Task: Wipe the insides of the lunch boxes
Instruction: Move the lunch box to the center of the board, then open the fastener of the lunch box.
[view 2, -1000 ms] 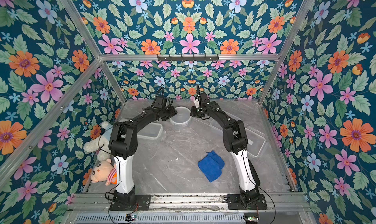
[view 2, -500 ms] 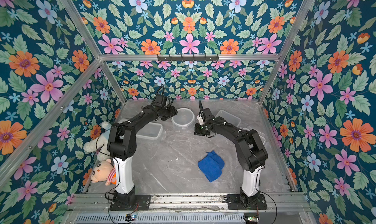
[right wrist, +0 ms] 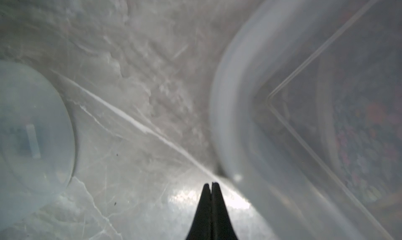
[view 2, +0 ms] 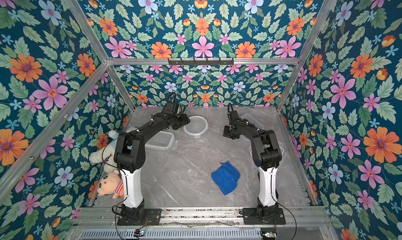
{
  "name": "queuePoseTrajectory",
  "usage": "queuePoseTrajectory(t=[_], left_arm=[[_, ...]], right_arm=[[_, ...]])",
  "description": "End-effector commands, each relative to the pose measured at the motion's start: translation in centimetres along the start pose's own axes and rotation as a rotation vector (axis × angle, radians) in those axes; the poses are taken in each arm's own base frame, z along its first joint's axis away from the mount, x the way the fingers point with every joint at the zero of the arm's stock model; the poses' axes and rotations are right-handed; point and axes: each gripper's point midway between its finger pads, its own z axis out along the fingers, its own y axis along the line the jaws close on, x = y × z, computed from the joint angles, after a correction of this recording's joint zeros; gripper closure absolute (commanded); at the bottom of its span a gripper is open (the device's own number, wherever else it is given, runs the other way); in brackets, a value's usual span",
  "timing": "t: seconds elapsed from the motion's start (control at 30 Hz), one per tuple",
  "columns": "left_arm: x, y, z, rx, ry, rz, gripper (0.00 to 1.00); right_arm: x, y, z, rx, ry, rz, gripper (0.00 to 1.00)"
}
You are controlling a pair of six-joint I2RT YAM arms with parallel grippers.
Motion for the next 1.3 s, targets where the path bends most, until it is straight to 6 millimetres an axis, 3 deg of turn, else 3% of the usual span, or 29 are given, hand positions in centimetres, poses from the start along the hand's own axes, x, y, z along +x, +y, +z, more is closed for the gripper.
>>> queuePoseTrajectory(t=[0.0,0.1,0.2,0.4,0.63,0.8,1.0,1.17,1.27], left_arm=[[0.1,0.2,0.4,-0.011,0.008,0.004,0.31],[0.1,0.3,0.7,-0.012,0.010,0.000,0.31],[0.2,0.2,0.8,-0.011,0.012,0.000,0.30],[0.8,0.0,1.1,-0.014,0.024,0.004,0.29],[1.5,-0.6,1.2,-0.016,0.034,0.017,0.29],[1.9,-0.9,1.3,-0.012,0.038,0.020,0.28],[1.9,-1.0,1.9,-0.012,0.053,0.027,0.28],[2.1,-0.6,2.5,-0.025,0.062,0.031,0.28],[2.3,-0.3,2.8,-0.031,0.069,0.029,0.28]], right_arm=[[-1.4,1.7,0.1,-0.074,-0.005,-0.070,1.00],[-2.9,3.6,-0.3,-0.185,-0.021,-0.062,1.00],[-3.1,6.2,-1.9,-0.351,-0.042,-0.019,0.99],[-0.6,9.8,-5.0,-0.689,-0.131,0.181,0.69],[3.1,14.6,-5.4,-0.703,-0.197,0.202,0.53],[2.2,14.2,-4.0,-0.752,-0.296,0.329,0.47],[0.6,14.4,-2.4,-0.882,-0.312,0.357,0.46],[-1.3,13.2,-2.1,-0.998,-0.354,0.403,0.48],[-1.4,12.7,-2.7,-1.028,-0.369,0.395,0.49]])
